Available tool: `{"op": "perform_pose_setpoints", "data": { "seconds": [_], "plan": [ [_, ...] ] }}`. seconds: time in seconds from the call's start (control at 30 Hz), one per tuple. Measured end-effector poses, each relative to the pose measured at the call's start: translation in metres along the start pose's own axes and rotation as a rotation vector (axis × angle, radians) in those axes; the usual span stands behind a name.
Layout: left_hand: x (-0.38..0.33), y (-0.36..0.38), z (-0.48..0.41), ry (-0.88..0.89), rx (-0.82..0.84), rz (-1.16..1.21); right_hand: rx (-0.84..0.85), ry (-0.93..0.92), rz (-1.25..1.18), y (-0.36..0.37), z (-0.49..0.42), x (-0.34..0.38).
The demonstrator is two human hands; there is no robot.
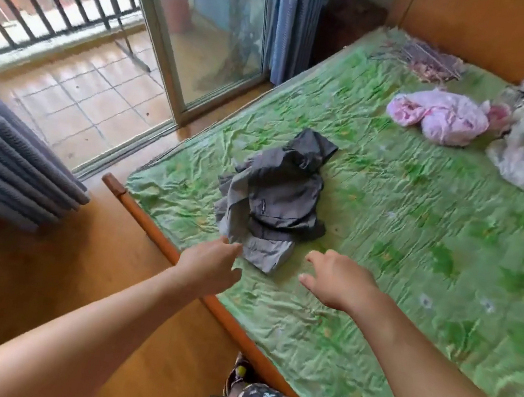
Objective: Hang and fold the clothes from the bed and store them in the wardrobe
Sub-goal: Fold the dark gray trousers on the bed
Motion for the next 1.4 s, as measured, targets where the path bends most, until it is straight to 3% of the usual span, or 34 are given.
{"op": "perform_pose_setpoints", "data": {
  "seconds": [0.5,0.73,0.87,1.03,1.13,1.3,1.4],
  "plan": [
    [0.037,-0.026,-0.244,0.033,0.129,-0.067,0.092,0.117,-0.235,-0.016,-0.236,-0.043],
    [0.081,0.027,-0.374,0.033,0.225,-0.073,0.152,0.293,-0.33,0.055,-0.332,-0.066],
    [0.107,0.055,-0.443,-0.096,0.217,0.1,0.11,0.367,-0.5,0.086,-0.394,-0.079],
    [0.136,0.119,-0.449,-0.332,0.376,0.435,0.142,0.584,-0.816,0.143,-0.424,-0.076],
    [0.139,0.141,-0.435,-0.463,0.277,0.745,0.066,0.669,-0.924,0.163,-0.422,-0.07],
    [0.127,0.133,-0.427,-0.477,0.198,1.007,-0.048,0.684,-0.82,0.148,-0.415,-0.076],
    [0.11,0.114,-0.417,-0.477,0.219,1.171,-0.147,0.742,-1.086,0.134,-0.402,-0.08]
  ]
}}
Point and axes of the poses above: each hand's wrist, its own z-axis away from the middle knuckle, its own y-axis out of the palm, x = y × z, the point moved 6 cm from there along -z, towards the middle knuckle, and after that the axes turned 10 degrees about z, right-handed, at the moved point
